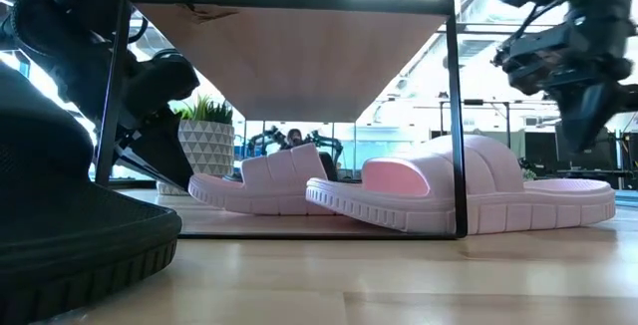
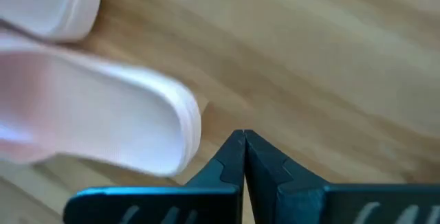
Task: Pick and place slides into the shelf
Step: Move the pink slide under the shelf
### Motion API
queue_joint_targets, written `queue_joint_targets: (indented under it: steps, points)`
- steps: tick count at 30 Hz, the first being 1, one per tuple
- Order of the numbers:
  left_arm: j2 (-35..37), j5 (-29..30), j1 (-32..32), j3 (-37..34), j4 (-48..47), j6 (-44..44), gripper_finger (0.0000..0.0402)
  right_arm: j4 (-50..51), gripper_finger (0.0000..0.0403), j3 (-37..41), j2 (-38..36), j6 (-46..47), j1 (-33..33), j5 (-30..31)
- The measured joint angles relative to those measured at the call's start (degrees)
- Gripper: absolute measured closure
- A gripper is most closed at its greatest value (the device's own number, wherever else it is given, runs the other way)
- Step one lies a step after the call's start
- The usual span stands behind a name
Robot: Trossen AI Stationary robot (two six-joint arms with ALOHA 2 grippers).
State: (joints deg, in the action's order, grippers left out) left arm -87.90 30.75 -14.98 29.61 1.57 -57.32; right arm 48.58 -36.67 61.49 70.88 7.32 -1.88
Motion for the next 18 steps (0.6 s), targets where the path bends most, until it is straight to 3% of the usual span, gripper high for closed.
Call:
queue_joint_targets:
  steps: [9,18]
  points:
    - [0.0,-0.03,-0.02,0.0,0.03,0.0,0.0402,-0.34,0.0403,0.01,2.55,9.68,8.86,2.9]
    - [0.0,-0.05,-0.02,0.0,0.08,0.0,0.0402,-9.47,0.0403,0.04,11.27,10.2,11.51,2.44]
